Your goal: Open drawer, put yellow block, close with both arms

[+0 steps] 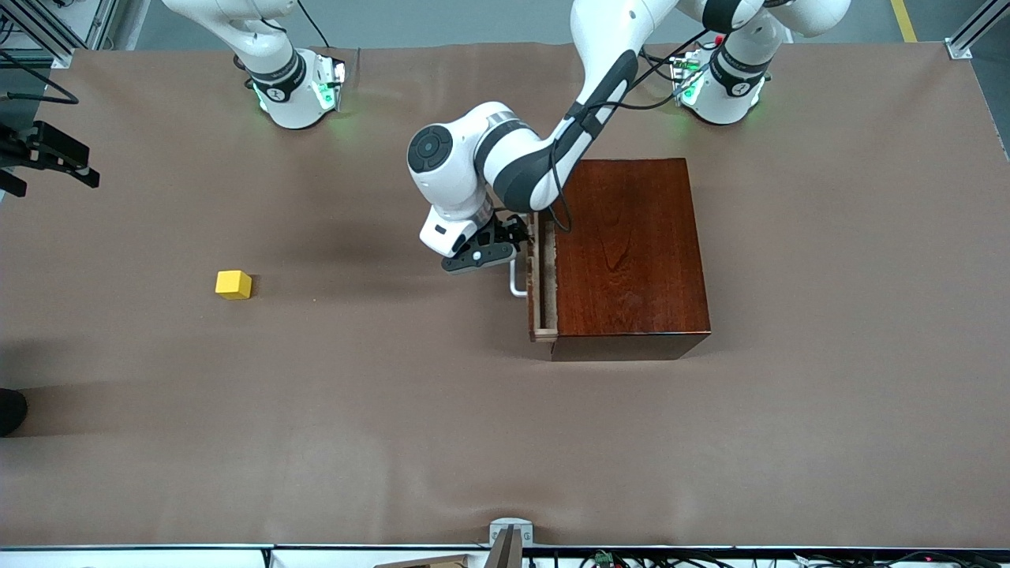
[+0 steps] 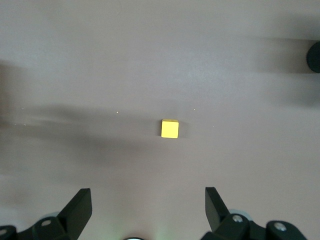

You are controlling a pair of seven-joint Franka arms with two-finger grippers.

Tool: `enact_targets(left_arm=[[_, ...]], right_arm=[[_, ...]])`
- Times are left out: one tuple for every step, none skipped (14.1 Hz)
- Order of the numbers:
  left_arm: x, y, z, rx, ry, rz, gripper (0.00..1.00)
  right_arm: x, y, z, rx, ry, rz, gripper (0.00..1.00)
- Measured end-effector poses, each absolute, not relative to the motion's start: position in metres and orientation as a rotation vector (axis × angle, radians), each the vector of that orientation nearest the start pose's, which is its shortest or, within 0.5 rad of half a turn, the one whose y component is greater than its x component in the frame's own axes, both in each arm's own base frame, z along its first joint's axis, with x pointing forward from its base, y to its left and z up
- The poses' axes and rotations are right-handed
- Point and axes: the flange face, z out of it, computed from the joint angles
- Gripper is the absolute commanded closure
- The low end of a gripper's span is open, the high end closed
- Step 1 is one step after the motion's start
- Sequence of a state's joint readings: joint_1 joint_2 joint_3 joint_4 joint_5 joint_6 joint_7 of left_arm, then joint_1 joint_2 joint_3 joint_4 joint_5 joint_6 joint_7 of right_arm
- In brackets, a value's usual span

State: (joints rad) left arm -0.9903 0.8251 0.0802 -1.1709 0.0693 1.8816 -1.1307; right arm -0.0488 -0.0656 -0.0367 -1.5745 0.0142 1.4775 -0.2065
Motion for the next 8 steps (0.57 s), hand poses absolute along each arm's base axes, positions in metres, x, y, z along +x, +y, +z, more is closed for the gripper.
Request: enact_targets(left_arm=[[0.448, -0.602, 0.291, -2.999, -0.281, -0.080, 0.00], [0.447, -0.608, 0.293, -3.037, -0.313, -0.084, 0.00], [0.447, -0.613, 0.296, -3.079, -0.352, -0.084, 0.00], [0.448, -0.617, 0.299, -3.117, -0.382, -0.080, 0.00], [0.447, -0.622, 0.303, -3.154, -0.410, -0.078, 0.00], [0.447, -0.626, 0.306, -3.184, -0.431, -0.082, 0.00], [0.446, -0.631, 0.309, -3.215, -0.460, -0.088, 0.00], [0.444, -0.636, 0.313, -3.248, -0.493, -0.094, 0.00]], right_arm=[[0.523, -0.044, 0.650, -3.114, -0.190, 0.045, 0.00], [0.523, -0.044, 0.650, -3.114, -0.190, 0.045, 0.00], [0.523, -0.044, 0.650, -3.114, -0.190, 0.045, 0.00], [0.523, -0.044, 0.650, -3.114, -0.190, 0.046, 0.00], [0.523, -0.044, 0.650, -3.114, -0.190, 0.046, 0.00], [0.523, -0.044, 0.650, -3.114, -0.190, 0.046, 0.00], [0.523, -0.044, 0.650, -3.114, -0.190, 0.046, 0.00], [0.523, -0.044, 0.650, -3.114, -0.189, 0.046, 0.00]])
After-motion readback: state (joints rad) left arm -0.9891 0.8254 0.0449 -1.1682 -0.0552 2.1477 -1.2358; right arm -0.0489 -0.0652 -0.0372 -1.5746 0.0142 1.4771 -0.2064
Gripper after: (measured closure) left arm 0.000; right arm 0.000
